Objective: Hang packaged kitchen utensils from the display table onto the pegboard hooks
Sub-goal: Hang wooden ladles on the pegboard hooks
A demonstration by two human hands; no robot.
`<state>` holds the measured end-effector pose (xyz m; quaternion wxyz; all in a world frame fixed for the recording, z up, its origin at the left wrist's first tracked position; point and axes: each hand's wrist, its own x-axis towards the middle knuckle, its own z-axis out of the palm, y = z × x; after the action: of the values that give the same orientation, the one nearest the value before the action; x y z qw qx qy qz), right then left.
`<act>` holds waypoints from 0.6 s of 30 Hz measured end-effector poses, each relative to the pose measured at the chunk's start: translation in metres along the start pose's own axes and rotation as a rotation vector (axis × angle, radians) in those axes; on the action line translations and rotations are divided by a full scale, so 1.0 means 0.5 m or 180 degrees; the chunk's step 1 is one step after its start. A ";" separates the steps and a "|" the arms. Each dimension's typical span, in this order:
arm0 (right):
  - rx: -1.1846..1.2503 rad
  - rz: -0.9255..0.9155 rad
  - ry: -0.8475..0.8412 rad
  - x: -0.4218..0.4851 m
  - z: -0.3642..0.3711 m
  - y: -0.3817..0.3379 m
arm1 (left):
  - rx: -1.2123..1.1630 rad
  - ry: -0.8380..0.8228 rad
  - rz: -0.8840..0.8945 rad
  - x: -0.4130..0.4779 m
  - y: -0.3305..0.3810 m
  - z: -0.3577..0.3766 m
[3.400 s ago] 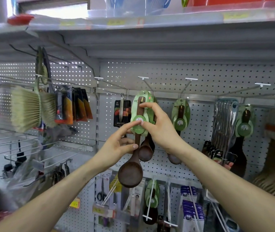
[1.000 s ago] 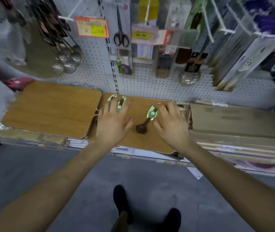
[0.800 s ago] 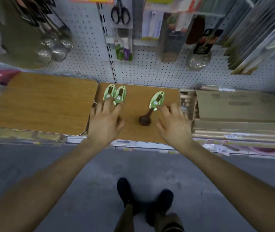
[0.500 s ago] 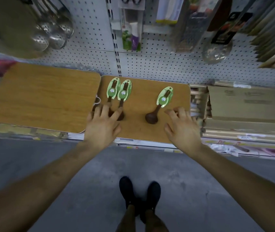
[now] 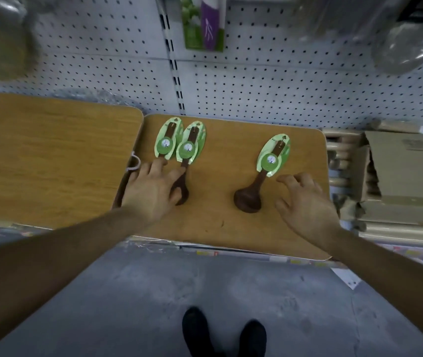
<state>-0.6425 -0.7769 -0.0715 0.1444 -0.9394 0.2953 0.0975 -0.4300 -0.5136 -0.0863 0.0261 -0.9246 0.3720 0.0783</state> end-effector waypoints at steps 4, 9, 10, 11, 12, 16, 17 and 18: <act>0.0156 0.0094 -0.0209 0.102 0.069 0.018 | 0.0400 -0.0191 0.0294 0.091 -0.013 0.073; 0.0731 0.0821 0.0147 0.190 0.132 0.006 | -0.0014 -0.0377 0.0138 0.162 -0.011 0.138; 0.0800 0.0981 0.0251 0.203 0.138 -0.001 | -0.0152 -0.0349 0.0102 0.171 -0.011 0.144; 0.0853 0.1133 0.0330 0.215 0.142 -0.008 | -0.0279 -0.0304 0.0047 0.180 -0.011 0.148; 0.0904 0.1269 0.0381 0.224 0.145 -0.015 | -0.0392 -0.0250 -0.0024 0.186 -0.010 0.151; 0.1127 0.1503 0.0442 0.249 0.152 -0.040 | -0.1077 -0.0086 -0.0407 0.203 0.000 0.156; 0.1226 0.1524 0.0473 0.253 0.153 -0.046 | -0.1305 -0.0067 -0.0522 0.205 0.003 0.157; 0.1342 0.1542 0.0520 0.255 0.153 -0.050 | -0.1519 -0.0059 -0.0631 0.207 0.005 0.156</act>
<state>-0.5325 -0.7996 -0.1724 0.2841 -0.7960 0.5344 -0.0099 -0.3678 -0.5778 -0.1804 -0.1818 -0.9357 0.2503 0.1694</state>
